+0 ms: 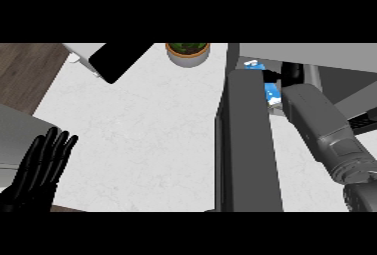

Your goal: Pick up the milk, place it into the microwave and close the microwave

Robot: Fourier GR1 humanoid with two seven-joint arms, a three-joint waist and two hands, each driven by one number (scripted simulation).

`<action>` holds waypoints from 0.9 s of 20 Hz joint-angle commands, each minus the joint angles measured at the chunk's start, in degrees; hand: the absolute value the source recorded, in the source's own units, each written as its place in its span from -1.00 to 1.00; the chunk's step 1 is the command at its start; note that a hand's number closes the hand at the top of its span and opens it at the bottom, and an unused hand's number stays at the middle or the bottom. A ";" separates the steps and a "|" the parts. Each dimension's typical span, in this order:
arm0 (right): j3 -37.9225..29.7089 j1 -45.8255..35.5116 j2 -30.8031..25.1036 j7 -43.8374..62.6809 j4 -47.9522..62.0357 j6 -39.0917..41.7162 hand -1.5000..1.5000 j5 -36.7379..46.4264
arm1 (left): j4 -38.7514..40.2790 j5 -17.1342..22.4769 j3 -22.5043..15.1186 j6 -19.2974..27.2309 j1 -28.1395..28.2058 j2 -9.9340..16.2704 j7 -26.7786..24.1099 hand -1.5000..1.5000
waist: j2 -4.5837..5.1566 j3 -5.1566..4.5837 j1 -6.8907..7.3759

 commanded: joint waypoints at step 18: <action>-2.70 6.56 1.56 -7.04 -1.08 8.73 -1.00 -2.39 | 2.93 -4.53 -5.61 2.36 -2.22 -1.64 0.07 -1.00 | -1.55 -0.10 -3.18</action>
